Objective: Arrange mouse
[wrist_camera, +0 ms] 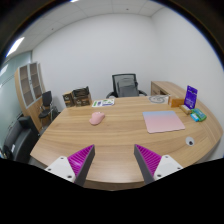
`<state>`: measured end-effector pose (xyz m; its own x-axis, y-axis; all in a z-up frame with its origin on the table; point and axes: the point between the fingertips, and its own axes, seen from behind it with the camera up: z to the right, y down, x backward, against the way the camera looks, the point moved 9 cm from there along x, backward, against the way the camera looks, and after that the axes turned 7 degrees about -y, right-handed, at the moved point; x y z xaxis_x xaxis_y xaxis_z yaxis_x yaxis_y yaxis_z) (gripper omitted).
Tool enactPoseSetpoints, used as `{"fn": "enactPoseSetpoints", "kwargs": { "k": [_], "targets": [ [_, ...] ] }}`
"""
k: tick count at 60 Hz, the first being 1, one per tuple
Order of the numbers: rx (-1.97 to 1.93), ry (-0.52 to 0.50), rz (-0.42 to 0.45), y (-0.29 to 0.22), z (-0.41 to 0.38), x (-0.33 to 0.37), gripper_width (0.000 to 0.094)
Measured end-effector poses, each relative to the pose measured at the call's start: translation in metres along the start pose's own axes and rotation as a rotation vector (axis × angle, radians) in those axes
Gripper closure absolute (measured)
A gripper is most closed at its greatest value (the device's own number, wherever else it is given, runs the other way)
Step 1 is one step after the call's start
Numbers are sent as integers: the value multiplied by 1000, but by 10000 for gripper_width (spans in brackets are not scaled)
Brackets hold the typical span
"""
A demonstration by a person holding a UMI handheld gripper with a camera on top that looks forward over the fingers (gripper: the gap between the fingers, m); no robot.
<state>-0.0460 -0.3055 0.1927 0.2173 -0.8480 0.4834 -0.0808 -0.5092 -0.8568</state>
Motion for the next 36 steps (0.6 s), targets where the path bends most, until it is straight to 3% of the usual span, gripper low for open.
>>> {"fn": "enactPoseSetpoints", "kwargs": {
  "k": [15,36],
  "targets": [
    [2,-13,20,-31,-35,-46,108],
    [-14,-63,-52,-32,-81,-236,111]
  ]
}}
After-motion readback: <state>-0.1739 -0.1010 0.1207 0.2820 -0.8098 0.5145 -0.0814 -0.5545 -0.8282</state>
